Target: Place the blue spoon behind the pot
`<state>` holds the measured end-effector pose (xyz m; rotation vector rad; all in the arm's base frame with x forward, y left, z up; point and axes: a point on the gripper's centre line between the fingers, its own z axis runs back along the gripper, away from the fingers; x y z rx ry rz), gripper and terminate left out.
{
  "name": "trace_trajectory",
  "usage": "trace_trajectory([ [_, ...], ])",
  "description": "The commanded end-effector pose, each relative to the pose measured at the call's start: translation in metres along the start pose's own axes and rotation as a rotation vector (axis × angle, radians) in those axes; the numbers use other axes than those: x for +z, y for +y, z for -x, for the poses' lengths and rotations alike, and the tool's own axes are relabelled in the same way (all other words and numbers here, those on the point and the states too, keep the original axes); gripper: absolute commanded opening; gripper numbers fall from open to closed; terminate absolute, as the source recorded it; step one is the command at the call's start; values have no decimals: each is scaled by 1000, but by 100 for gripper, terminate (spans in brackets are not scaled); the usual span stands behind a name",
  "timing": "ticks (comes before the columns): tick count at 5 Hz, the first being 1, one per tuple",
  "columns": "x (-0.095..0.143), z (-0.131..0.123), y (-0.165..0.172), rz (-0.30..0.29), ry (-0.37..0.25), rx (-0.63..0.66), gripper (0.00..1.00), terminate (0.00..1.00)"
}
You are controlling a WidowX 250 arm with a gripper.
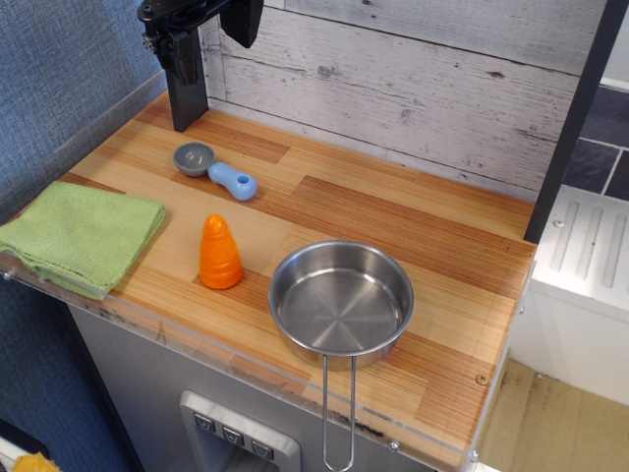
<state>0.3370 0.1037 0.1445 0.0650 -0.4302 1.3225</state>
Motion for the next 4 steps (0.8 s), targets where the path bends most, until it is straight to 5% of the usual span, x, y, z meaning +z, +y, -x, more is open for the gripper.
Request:
trace_trajectory([
  [1,0,0,0,0,0,0,100,0],
  [4,-52,-2,13,-91,-3,33,100,0],
])
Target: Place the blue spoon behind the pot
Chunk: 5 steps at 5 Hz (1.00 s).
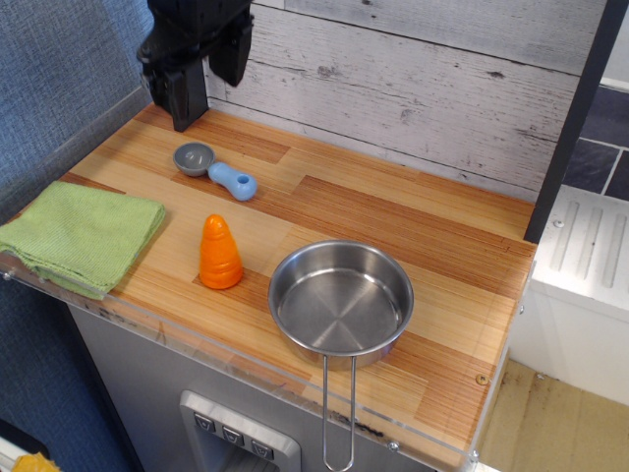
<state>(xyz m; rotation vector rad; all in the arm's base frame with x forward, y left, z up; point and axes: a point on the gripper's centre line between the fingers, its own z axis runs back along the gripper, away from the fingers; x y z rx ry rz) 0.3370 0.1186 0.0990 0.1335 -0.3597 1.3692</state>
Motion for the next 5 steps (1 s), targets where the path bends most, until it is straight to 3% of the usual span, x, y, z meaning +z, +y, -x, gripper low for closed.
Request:
trace_trajectory([
  [1,-26,3,0,-17,31,-11,100,0],
  [3,-53,4,-7,-51,64,-4,100,0],
  [5,-65,6,-17,-51,86,-31,100,0],
])
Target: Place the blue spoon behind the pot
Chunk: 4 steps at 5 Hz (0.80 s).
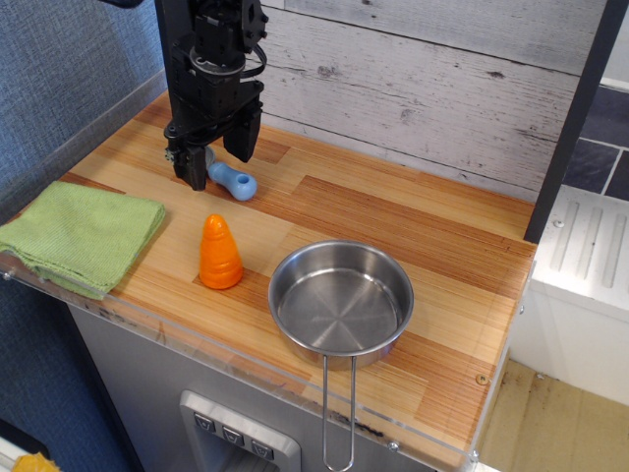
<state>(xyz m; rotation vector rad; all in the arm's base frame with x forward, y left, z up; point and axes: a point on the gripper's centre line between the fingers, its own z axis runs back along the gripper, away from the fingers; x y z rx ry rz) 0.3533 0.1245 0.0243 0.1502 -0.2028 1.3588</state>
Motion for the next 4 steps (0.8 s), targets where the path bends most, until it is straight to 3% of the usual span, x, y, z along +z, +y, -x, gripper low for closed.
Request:
trace_trajectory([
  [1,9,-5,-10,50,-8,-9,0,0],
  [4,14,11,-22,20,-28,-4,0,0],
])
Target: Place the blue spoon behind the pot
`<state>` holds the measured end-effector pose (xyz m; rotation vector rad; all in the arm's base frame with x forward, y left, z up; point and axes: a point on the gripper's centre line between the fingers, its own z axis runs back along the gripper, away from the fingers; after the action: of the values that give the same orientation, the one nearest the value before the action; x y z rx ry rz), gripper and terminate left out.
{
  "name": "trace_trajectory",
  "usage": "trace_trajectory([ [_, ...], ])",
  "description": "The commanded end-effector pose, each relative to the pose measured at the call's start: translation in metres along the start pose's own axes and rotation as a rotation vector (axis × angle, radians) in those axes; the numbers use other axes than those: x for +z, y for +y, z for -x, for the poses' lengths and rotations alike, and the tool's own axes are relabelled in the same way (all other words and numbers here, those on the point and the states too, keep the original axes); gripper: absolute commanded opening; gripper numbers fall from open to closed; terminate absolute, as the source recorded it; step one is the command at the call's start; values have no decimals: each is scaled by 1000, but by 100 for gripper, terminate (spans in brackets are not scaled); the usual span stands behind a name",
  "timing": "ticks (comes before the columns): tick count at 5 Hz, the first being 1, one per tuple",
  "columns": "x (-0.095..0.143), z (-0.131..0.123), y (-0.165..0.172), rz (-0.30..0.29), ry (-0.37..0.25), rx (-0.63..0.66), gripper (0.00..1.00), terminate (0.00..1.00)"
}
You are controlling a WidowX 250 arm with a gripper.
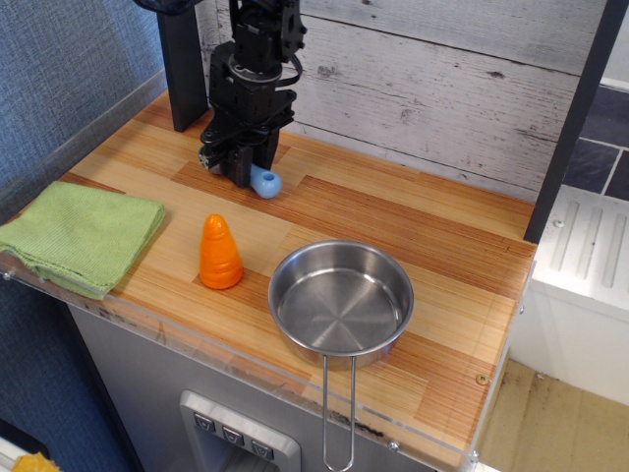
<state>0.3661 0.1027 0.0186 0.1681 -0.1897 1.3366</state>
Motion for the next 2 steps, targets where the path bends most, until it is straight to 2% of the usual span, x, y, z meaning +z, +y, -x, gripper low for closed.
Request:
trace_trajectory([
  [1,26,-9,-9,52,-36,20,0,0],
  [2,49,-15,-12,72,-84,41,0,0],
])
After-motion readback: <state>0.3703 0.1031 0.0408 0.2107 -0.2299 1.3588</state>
